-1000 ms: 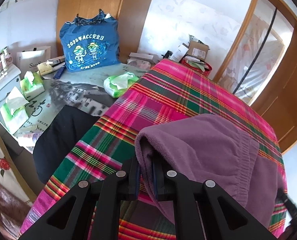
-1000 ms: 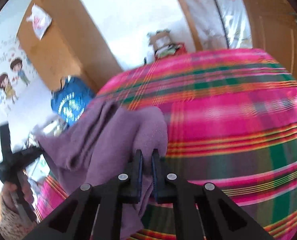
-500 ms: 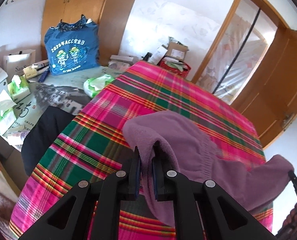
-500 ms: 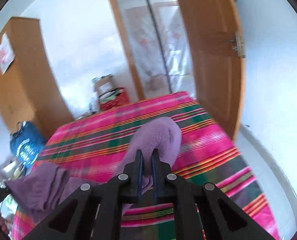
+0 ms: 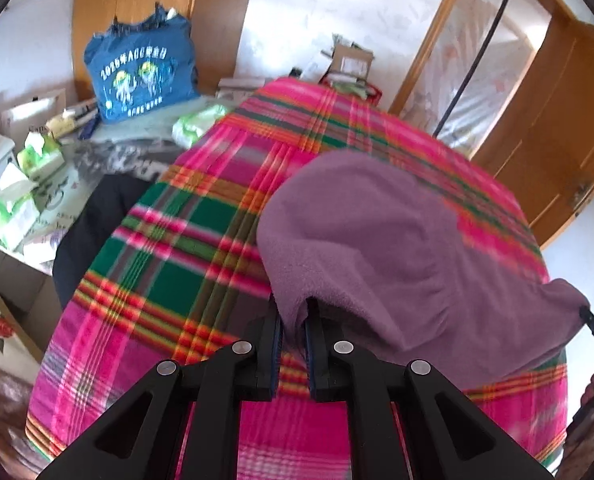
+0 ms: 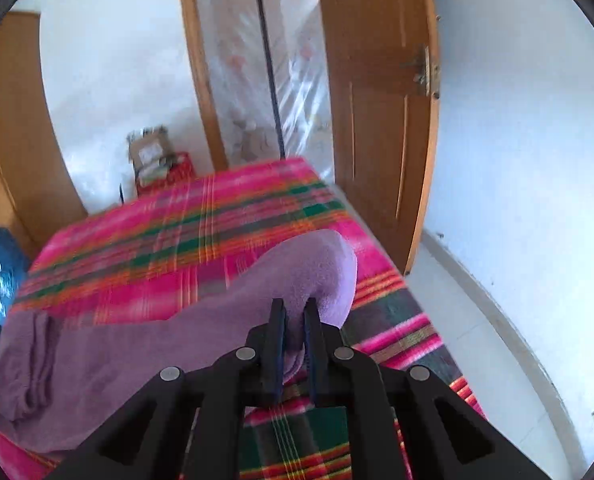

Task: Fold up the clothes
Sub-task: 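Lay the pants flat on the plaid sheet and open both grippers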

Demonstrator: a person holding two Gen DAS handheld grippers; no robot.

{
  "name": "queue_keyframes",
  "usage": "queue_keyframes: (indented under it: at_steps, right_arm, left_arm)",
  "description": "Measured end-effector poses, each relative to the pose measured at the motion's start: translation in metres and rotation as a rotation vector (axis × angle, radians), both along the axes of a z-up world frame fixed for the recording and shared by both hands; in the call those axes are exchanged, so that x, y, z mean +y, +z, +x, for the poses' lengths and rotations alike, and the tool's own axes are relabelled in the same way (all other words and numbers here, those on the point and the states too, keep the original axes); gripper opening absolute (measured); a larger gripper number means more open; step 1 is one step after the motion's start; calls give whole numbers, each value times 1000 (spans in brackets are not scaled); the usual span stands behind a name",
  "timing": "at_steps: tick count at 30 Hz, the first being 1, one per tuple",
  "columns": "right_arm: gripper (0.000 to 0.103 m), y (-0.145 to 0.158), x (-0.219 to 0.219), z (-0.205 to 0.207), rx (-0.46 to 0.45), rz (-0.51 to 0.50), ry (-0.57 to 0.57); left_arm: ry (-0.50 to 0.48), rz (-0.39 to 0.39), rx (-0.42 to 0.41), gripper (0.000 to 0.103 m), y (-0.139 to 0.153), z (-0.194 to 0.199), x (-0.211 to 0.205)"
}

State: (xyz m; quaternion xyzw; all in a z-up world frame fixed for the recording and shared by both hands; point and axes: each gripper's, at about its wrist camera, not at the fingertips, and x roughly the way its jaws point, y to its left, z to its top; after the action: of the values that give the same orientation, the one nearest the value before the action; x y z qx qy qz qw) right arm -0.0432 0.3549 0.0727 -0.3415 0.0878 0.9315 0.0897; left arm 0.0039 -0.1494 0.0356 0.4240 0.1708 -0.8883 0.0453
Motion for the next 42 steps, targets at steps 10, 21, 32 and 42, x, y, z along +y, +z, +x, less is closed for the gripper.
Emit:
queue_keyframes:
  at_steps: [10,21,32,42]
  right_arm:
    - [11,-24,-16,2,-88,47,13]
    - [22,-37,-10,9,-144,40,-30]
    - [25,-31,-12,18,-144,121,-66]
    - [25,-24,-17,30,-142,163,-66]
  left_arm:
    - [-9,-30,-27,18,-5,0,4]
    - [21,-74,-48,19,-12,2,0]
    - [15,-217,-12,26,0,8,15]
    - [-23,-315,7,27,4,11,31]
